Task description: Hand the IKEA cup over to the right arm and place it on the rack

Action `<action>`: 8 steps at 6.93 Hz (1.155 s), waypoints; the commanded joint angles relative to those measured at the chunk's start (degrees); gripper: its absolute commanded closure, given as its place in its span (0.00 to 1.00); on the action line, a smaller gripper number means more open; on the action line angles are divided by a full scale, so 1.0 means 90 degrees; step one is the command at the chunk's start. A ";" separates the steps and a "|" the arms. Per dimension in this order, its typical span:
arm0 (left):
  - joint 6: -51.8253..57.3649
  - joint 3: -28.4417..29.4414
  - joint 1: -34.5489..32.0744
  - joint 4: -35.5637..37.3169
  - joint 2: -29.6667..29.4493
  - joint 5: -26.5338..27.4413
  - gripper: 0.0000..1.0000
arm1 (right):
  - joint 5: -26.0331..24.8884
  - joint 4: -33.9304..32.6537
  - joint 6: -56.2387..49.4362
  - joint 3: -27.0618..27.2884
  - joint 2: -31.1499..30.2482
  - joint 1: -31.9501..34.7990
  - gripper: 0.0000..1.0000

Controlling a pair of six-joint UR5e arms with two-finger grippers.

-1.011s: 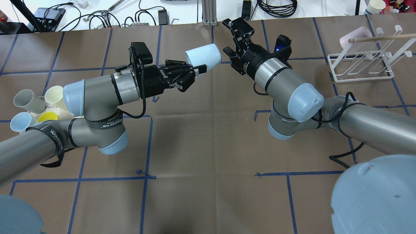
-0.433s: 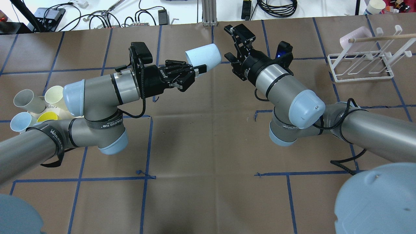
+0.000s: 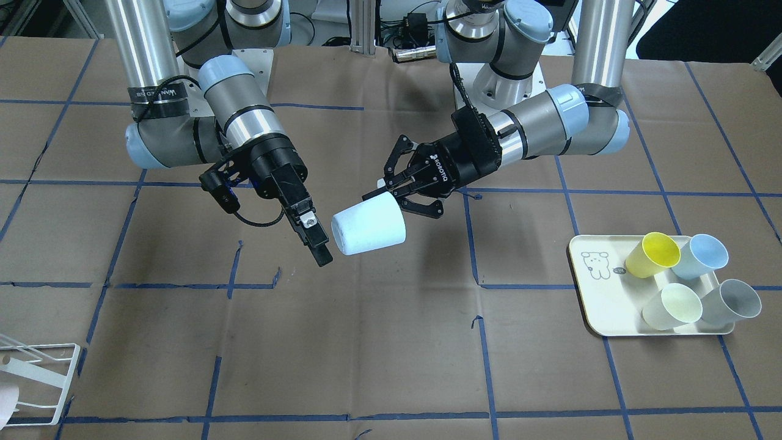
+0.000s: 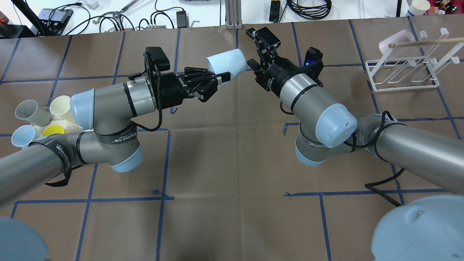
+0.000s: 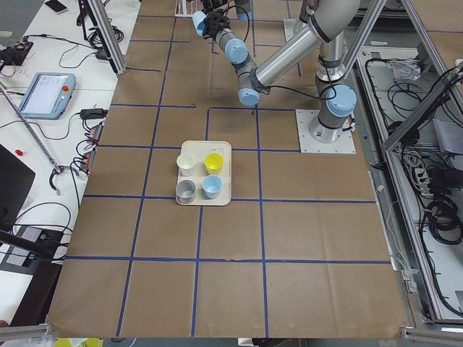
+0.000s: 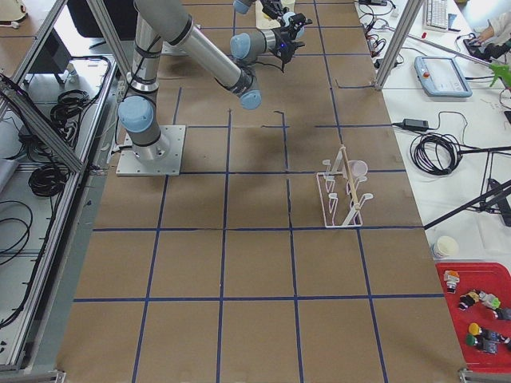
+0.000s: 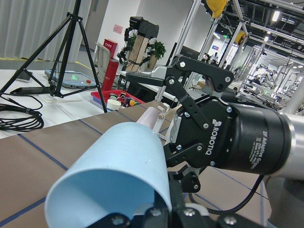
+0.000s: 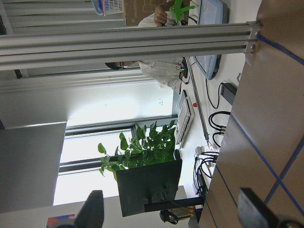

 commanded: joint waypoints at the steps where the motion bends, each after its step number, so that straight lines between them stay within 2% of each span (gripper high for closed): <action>1: -0.0014 0.0000 0.0000 -0.0003 0.0003 0.0000 1.00 | -0.0211 0.0000 0.0015 -0.0004 0.0014 0.0124 0.00; 8: -0.0073 0.0000 0.0000 -0.0003 0.0003 0.0000 1.00 | -0.0211 0.0078 -0.0004 -0.0043 0.0044 0.0379 0.00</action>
